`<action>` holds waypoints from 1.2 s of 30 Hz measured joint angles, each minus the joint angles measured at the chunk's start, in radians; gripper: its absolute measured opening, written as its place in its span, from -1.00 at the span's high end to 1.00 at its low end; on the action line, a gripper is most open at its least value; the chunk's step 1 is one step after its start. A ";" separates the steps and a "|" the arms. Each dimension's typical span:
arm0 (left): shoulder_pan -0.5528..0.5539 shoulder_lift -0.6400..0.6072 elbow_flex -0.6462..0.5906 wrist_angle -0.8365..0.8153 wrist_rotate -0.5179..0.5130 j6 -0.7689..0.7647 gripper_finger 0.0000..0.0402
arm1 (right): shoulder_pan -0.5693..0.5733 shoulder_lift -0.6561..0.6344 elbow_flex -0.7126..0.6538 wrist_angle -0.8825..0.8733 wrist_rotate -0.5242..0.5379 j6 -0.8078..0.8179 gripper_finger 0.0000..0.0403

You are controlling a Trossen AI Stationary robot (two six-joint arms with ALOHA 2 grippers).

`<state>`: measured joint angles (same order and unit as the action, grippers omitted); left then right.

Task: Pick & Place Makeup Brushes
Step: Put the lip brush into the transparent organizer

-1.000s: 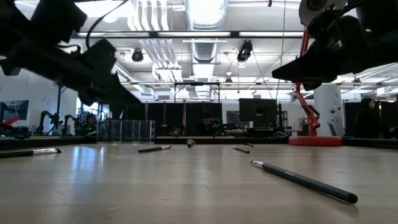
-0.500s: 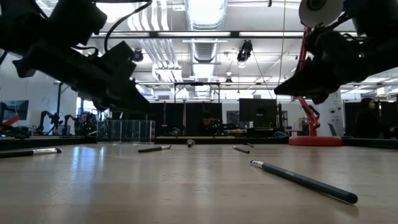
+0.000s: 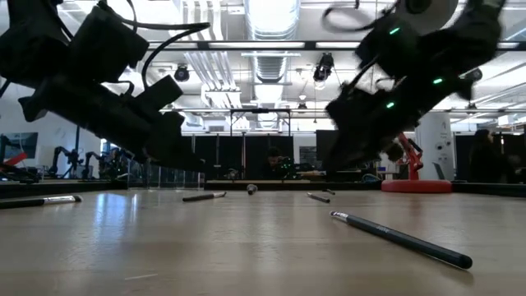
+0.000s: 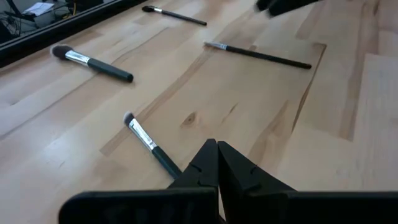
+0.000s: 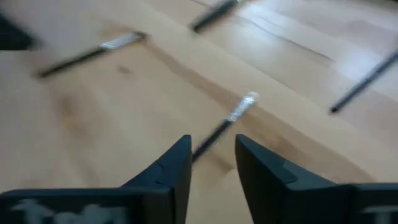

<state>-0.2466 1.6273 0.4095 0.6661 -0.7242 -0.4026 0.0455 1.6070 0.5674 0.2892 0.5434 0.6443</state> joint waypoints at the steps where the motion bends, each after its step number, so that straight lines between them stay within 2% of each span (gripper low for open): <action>1: 0.000 -0.004 -0.004 -0.001 0.000 0.000 1.00 | -0.018 0.027 0.032 -0.034 0.000 0.008 0.35; 6: 0.000 -0.008 -0.013 -0.003 0.000 -0.001 1.00 | -0.092 0.134 0.175 -0.194 -0.004 0.032 0.24; 11: 0.000 -0.010 -0.023 -0.002 0.000 -0.008 1.00 | -0.136 0.198 0.256 -0.281 -0.036 0.038 0.25; 25: 0.000 -0.012 -0.025 -0.006 0.000 -0.017 1.00 | -0.177 0.275 0.336 -0.302 -0.061 0.037 0.50; 36: 0.000 -0.012 -0.034 -0.009 0.000 -0.029 1.00 | -0.177 0.277 0.337 -0.307 -0.087 -0.014 0.81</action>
<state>-0.2466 1.6157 0.3753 0.6570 -0.7238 -0.4316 -0.1312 1.8843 0.9039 -0.0179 0.4566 0.6303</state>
